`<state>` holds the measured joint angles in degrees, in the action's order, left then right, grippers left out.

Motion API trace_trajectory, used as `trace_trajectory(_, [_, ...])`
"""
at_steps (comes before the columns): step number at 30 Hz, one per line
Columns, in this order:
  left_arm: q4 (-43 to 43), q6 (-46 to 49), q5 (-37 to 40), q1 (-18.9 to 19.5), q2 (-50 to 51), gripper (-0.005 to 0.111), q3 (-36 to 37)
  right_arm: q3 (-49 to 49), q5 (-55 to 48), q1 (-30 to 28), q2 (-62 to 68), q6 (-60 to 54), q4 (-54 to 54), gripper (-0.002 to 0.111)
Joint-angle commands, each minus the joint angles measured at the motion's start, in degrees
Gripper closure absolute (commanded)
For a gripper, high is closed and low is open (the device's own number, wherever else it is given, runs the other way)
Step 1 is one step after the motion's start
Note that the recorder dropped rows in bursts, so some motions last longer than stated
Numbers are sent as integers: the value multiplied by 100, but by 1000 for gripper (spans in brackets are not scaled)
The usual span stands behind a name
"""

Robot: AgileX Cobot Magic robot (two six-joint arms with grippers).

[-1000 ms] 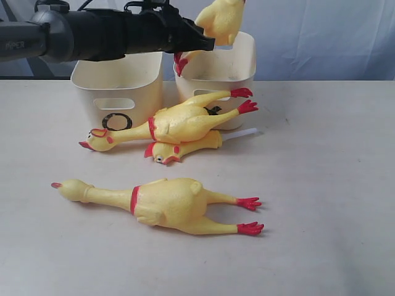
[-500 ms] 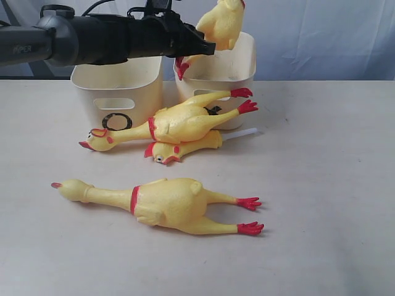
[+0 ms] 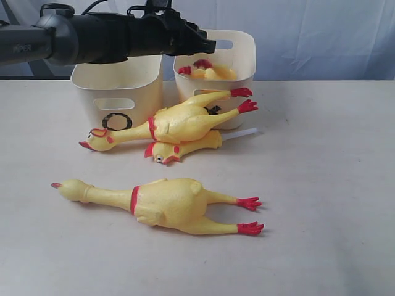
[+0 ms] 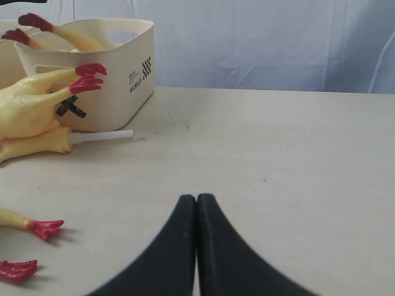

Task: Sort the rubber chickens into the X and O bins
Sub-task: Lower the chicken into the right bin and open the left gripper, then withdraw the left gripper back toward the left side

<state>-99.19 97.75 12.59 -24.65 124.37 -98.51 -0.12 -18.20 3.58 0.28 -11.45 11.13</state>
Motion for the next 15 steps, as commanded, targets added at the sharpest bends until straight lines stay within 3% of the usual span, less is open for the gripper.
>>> trace_trajectory(1, [-76,-29,35,12,-8,77,-31,12,64,-2,-28,-4,7,109])
trace_trajectory(7, [-76,-9,35,12,-8,76,-31,12,64,-2,-28,-4,7,109])
trace_trajectory(12, [-76,-9,-43,12,-68,61,-31,12,64,-2,-28,-4,7,109])
trace_trajectory(15, [-19,-9,-68,12,-192,59,-31,12,64,-2,-28,-4,7,109])
